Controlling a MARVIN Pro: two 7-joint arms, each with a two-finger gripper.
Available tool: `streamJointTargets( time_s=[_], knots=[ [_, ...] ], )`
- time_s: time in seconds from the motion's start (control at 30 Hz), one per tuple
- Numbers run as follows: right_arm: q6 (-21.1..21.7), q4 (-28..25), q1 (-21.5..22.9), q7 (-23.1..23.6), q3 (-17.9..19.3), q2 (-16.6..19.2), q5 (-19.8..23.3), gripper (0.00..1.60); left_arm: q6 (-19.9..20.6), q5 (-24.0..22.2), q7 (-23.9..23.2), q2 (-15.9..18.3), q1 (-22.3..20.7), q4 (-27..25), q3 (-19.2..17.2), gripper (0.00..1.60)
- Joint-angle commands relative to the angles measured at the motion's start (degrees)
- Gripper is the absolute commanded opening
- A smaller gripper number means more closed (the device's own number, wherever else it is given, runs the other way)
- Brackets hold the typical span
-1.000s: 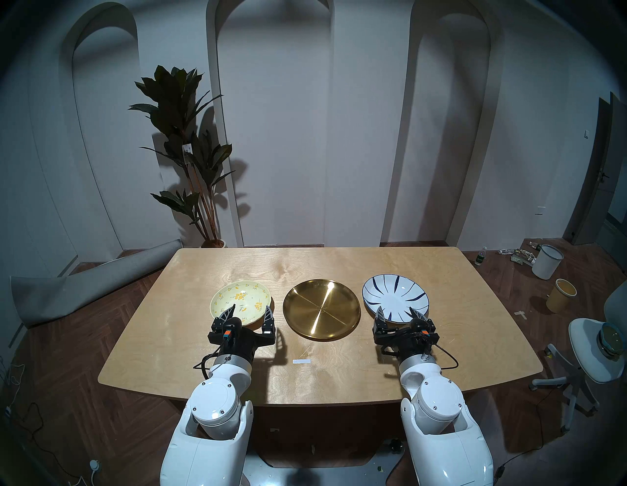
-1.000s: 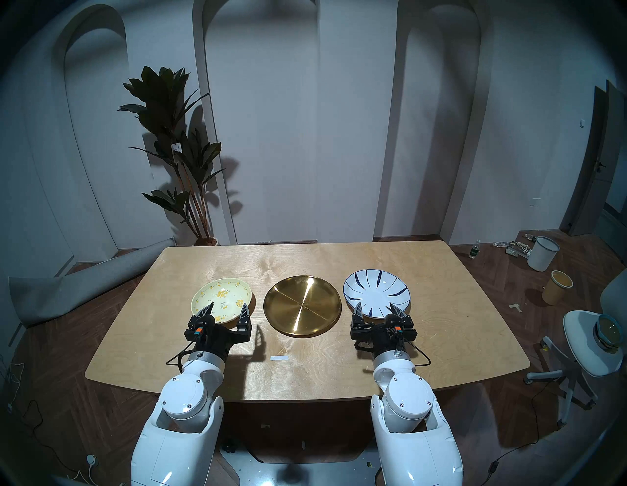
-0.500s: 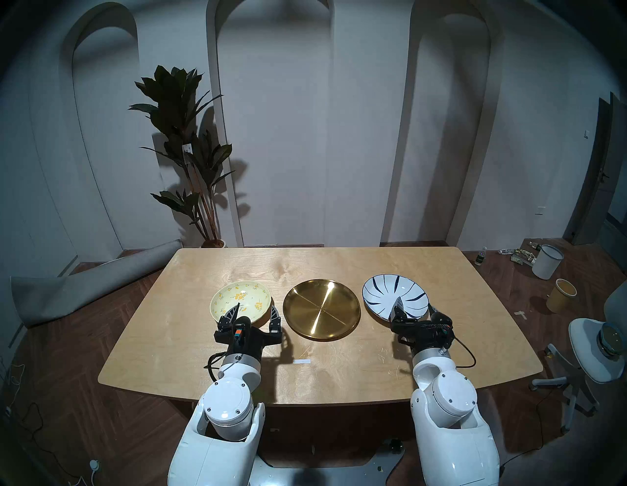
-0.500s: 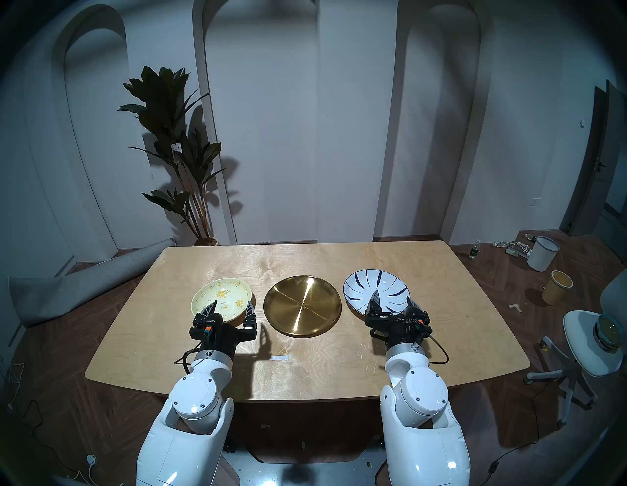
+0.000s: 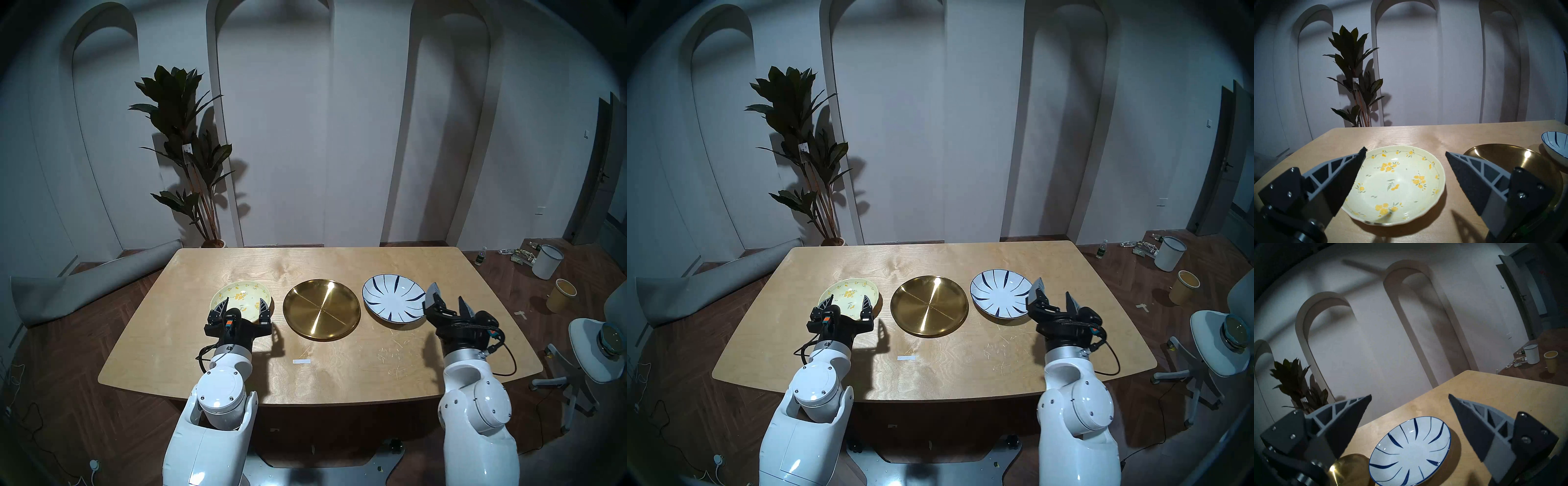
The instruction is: Stack the plates into one stack
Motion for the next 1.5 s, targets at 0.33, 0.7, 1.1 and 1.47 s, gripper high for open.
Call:
streamJointTargets(
  time_s=[0.33, 0.7, 1.1, 1.47],
  knots=[
    [8.73, -3.27, -2.81, 1.24, 17.29, 10.33, 13.79, 1.6, 1.13, 0.31, 0.32, -0.13, -1.98, -0.47, 0.42, 1.6],
    [16.93, 7.77, 4.22, 3.99, 27.36, 17.45, 21.57, 1.6, 0.97, 0.59, 1.22, -0.1, -1.32, -0.79, 0.99, 1.6],
    [28.39, 18.3, 11.71, 11.49, 25.31, 24.36, 32.45, 1.6, 0.81, 1.42, 2.75, -0.34, -0.17, -1.7, 2.0, 1.6],
    [39.56, 26.82, 18.6, 19.18, 18.46, 30.47, 39.75, 1.6, 0.63, 2.3, 4.76, 0.35, 1.28, -3.29, 4.44, 1.6]
  ],
)
